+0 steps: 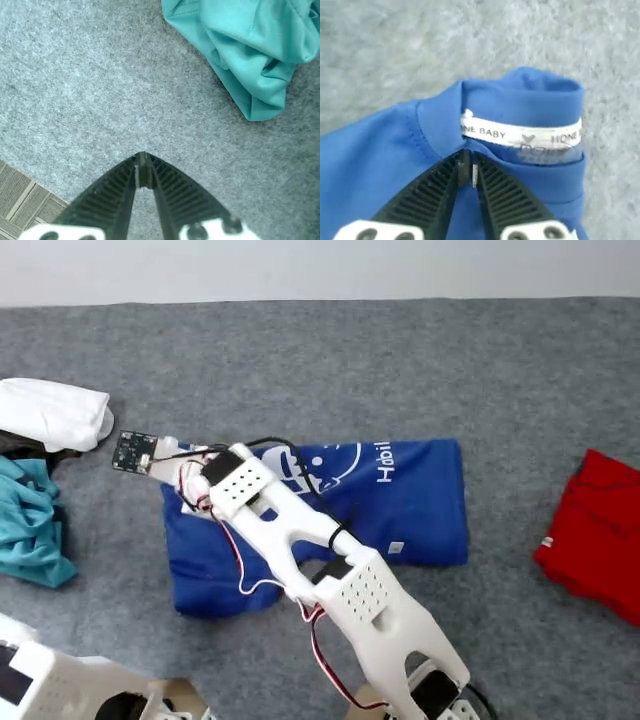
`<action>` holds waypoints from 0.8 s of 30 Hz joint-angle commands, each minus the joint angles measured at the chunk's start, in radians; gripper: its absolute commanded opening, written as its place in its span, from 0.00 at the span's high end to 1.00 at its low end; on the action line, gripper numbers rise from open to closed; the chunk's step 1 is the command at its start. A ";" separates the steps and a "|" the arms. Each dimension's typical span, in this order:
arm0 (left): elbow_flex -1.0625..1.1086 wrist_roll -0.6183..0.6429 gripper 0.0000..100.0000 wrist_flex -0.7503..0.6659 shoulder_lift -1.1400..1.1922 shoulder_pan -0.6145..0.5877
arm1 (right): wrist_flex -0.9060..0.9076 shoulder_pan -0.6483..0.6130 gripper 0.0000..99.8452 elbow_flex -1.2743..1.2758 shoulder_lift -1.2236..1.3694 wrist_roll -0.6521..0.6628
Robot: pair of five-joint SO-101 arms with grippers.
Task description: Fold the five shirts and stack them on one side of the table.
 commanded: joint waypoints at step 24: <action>-0.008 -0.006 1.00 0.012 -0.015 0.046 | 0.496 0.035 0.98 -0.918 0.260 0.110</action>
